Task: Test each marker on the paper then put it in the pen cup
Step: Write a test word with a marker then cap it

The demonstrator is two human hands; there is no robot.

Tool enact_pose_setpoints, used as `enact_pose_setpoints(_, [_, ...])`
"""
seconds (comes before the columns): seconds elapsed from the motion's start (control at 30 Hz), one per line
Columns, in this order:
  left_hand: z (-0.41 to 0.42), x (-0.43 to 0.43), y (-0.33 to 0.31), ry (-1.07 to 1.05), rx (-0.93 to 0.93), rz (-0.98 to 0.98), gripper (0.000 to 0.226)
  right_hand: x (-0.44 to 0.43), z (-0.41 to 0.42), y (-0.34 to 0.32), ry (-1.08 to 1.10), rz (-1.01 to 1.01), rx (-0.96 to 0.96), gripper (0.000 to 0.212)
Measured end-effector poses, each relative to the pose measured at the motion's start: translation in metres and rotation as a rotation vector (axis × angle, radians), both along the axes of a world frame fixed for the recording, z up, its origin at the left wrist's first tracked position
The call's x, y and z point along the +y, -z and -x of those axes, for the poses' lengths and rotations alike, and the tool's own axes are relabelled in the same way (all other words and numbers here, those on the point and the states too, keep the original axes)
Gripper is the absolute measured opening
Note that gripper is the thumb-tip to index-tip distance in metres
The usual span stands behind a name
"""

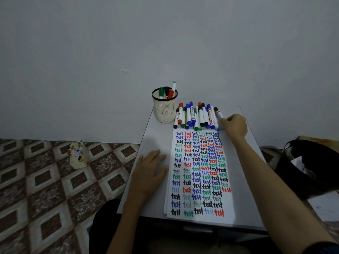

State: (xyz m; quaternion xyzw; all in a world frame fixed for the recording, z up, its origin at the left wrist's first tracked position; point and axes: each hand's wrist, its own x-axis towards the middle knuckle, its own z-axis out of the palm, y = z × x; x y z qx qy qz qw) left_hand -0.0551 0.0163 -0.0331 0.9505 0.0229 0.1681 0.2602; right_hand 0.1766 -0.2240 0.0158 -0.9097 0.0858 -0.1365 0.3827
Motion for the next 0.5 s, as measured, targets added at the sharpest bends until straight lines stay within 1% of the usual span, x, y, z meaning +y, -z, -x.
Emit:
enact_pose_setpoints(0.07, [0.000,0.000,0.000,0.002,-0.001,0.000,0.069,-0.004,0.012,-0.007,0.047,-0.135,-0.146,0.018])
enact_pose_setpoints(0.1, [0.000,0.000,0.000,0.004,-0.001,-0.002,0.069,-0.007,0.018,-0.010,0.052,-0.262,-0.236,0.017])
enact_pose_setpoints(0.17, [-0.001,0.001,0.001,0.007,-0.006,-0.005,0.069,-0.013,0.039,-0.017,-0.008,-0.560,-0.385,0.012])
enact_pose_setpoints(0.23, [-0.001,0.001,0.002,0.005,-0.013,-0.007,0.069,-0.019,0.069,-0.021,-0.113,-0.752,-0.461,0.011])
enact_pose_setpoints(0.27, [-0.001,0.001,0.003,0.004,-0.015,-0.010,0.068,-0.021,0.086,-0.020,-0.167,-0.812,-0.460,0.011])
enact_pose_setpoints(0.33, [-0.001,-0.002,0.002,0.006,-0.013,0.003,0.069,-0.021,0.124,-0.016,-0.247,-0.917,-0.380,0.010])
enact_pose_setpoints(0.4, [0.000,-0.004,-0.003,0.009,-0.022,0.085,0.069,-0.020,0.157,-0.007,-0.287,-1.000,-0.238,0.009])
enact_pose_setpoints(0.5, [0.010,-0.014,-0.013,0.057,-0.086,0.176,0.063,-0.013,0.192,0.004,-0.374,-1.111,-0.044,0.011])
